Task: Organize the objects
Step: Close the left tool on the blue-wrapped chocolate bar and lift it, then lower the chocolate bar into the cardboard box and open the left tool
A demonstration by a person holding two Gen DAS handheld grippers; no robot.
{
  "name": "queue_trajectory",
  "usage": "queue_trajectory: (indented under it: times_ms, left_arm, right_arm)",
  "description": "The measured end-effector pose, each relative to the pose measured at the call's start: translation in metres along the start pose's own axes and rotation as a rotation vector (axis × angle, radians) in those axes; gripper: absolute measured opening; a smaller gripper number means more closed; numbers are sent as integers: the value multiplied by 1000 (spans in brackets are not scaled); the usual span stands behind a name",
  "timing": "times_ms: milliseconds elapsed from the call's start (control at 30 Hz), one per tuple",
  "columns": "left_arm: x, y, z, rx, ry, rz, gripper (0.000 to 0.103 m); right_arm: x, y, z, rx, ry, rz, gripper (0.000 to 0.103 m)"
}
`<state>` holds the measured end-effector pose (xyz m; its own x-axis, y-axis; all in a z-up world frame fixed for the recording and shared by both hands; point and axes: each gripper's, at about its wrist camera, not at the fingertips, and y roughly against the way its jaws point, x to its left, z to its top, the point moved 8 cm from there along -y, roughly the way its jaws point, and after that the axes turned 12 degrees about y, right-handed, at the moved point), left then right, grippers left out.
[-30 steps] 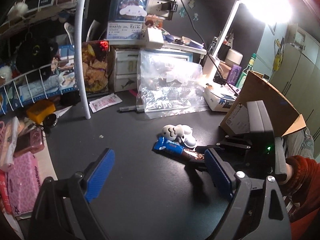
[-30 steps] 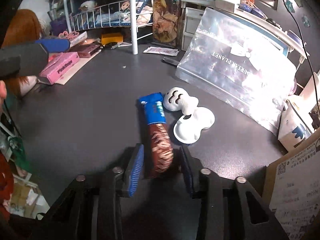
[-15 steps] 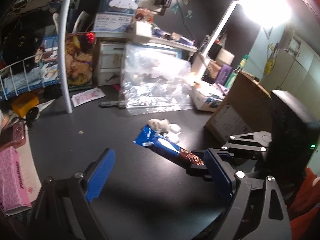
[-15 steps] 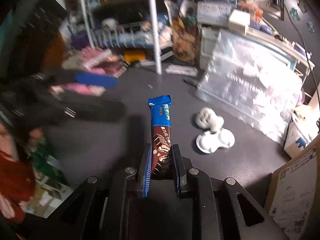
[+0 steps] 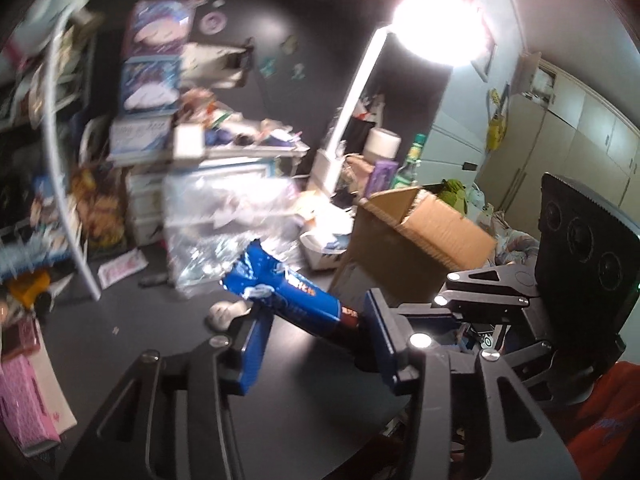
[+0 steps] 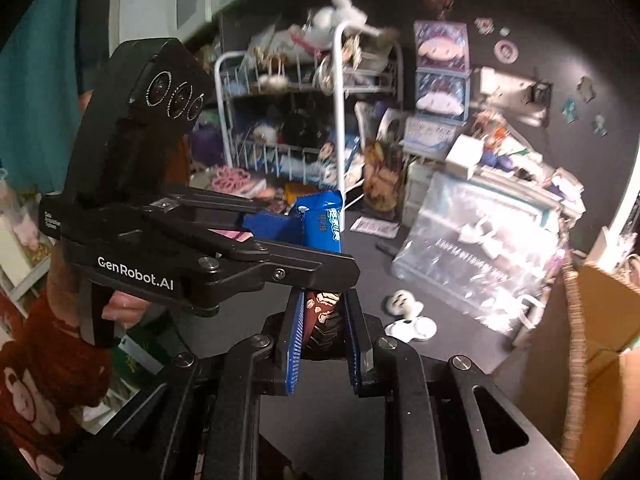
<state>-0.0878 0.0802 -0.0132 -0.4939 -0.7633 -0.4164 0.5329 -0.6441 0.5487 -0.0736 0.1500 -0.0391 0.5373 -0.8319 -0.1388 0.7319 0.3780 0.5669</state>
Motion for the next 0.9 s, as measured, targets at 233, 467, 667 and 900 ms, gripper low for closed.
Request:
queue_trajectory:
  times_ms: [233,467,667,900]
  left_arm:
    - [-72,-31,32,22,-96,-38,42]
    - [-129,-94,42,141,-123,-126,42]
    - [-147,-135,31,243,-117,-137,42]
    - [-151,-142,26,254,-129,-124,88]
  right_arm:
    - [-51,55,-5,-25,-74,-41,14]
    - [-115,99,-33,48,-160,-103,14]
    - [-143,107,-68,169,-198,-123,14]
    - [-160,102,-94,281,-187,-176,24]
